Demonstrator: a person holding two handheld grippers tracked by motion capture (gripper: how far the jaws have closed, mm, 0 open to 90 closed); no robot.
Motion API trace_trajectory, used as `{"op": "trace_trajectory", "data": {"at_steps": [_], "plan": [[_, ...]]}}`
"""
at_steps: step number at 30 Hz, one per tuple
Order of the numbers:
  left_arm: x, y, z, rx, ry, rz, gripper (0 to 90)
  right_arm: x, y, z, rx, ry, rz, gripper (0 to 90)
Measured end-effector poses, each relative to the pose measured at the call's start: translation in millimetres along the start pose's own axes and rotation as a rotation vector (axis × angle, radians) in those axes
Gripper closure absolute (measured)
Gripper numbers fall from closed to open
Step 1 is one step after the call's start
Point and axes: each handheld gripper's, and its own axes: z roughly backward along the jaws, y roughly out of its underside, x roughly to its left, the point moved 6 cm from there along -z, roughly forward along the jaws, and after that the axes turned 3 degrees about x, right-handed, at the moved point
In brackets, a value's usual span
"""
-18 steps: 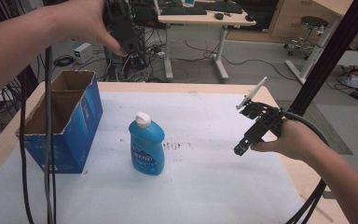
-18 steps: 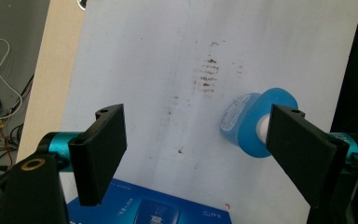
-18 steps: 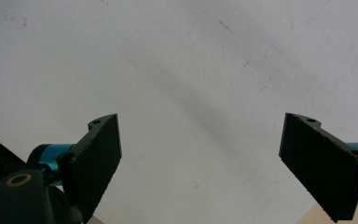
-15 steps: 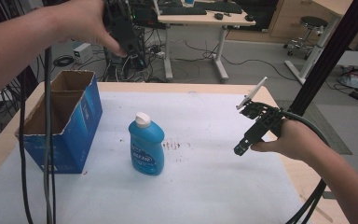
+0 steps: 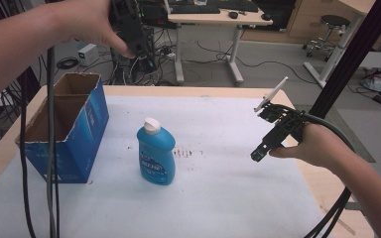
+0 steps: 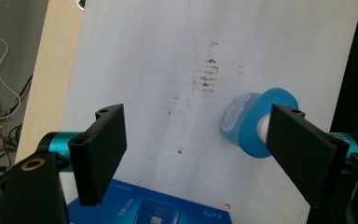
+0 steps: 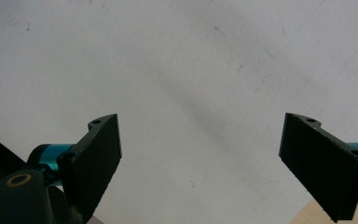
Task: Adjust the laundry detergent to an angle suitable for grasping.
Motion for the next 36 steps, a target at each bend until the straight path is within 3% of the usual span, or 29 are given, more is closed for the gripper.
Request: {"op": "trace_trajectory", "data": {"at_steps": [23,31,36], "plan": [[0.5,4.1,2.5,0.003,0.004,0.0,20.6,10.8,-9.4,17.6,-0.073,0.0,0.054,12.1],[-0.7,5.8,3.0,0.006,0.008,0.002,20.6,24.1,-18.9,28.2,-0.132,-0.024,0.092,12.1],[-1.4,7.2,2.9,0.017,0.014,-0.002,20.6,37.2,-27.3,35.2,-0.138,-0.035,0.125,12.1]]}}
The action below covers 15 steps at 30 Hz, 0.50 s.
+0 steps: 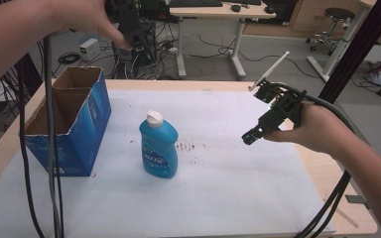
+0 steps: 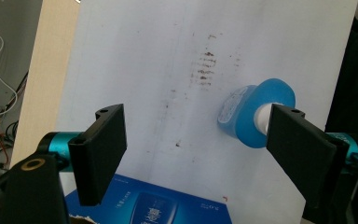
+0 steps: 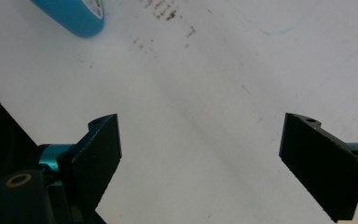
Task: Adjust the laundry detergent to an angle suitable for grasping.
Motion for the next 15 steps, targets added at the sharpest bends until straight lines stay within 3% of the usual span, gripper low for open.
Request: {"op": "trace_trajectory", "data": {"at_steps": [15], "plan": [[-1.2,0.4,0.5,-0.004,0.003,-0.004,20.6,49.7,-48.3,13.9,-0.073,-0.06,0.17,12.1]]}}
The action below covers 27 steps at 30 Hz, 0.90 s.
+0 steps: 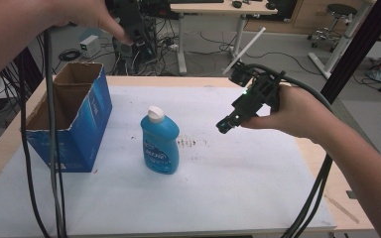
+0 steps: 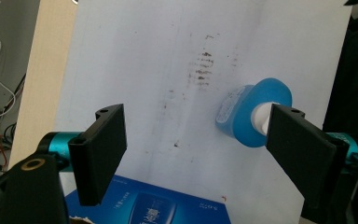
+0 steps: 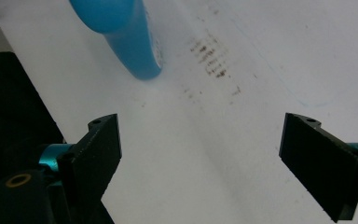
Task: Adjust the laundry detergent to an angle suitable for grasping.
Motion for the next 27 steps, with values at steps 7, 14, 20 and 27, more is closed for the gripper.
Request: {"op": "trace_trajectory", "data": {"at_steps": [7,14,20,27], "plan": [[1.3,2.8,0.8,0.0,-0.002,0.008,20.6,16.8,-23.2,-7.4,-0.009,-0.023,0.075,12.1],[2.1,4.6,2.4,0.011,-0.003,0.002,20.6,31.0,-42.8,-18.9,0.001,-0.036,0.125,12.1],[1.8,5.6,3.3,0.007,-0.008,0.009,20.6,40.4,-56.4,-30.4,0.01,-0.038,0.151,12.1],[1.5,7.0,5.2,0.006,-0.015,0.009,20.6,50.1,-67.5,-45.2,0.036,-0.042,0.16,12.1]]}}
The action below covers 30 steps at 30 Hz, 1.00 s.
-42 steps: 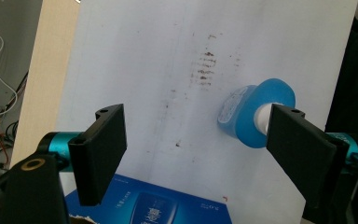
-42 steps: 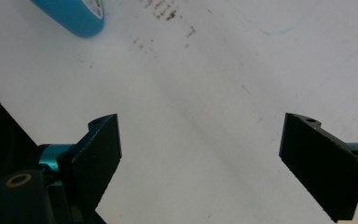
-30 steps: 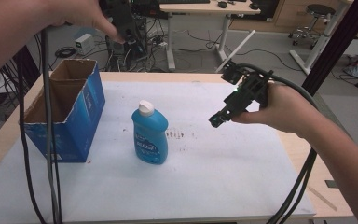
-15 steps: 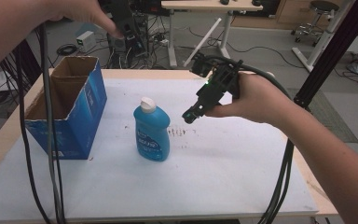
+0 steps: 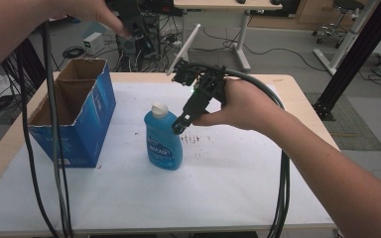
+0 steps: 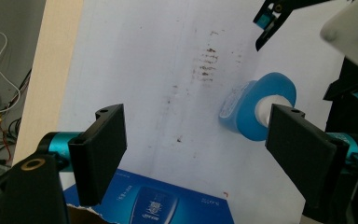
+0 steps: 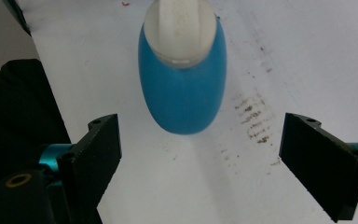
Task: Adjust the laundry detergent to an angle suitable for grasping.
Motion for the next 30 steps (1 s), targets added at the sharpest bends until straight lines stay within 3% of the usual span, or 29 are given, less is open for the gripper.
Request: {"op": "trace_trajectory", "data": {"at_steps": [14,30], "plan": [[-0.2,2.0,2.7,-0.009,-0.009,0.003,20.6,8.1,-18.7,-31.3,0.066,0.005,0.031,12.1],[-0.3,2.6,4.4,-0.018,-0.014,0.006,20.6,6.7,-26.1,-53.4,0.11,0.041,0.014,12.5]]}}
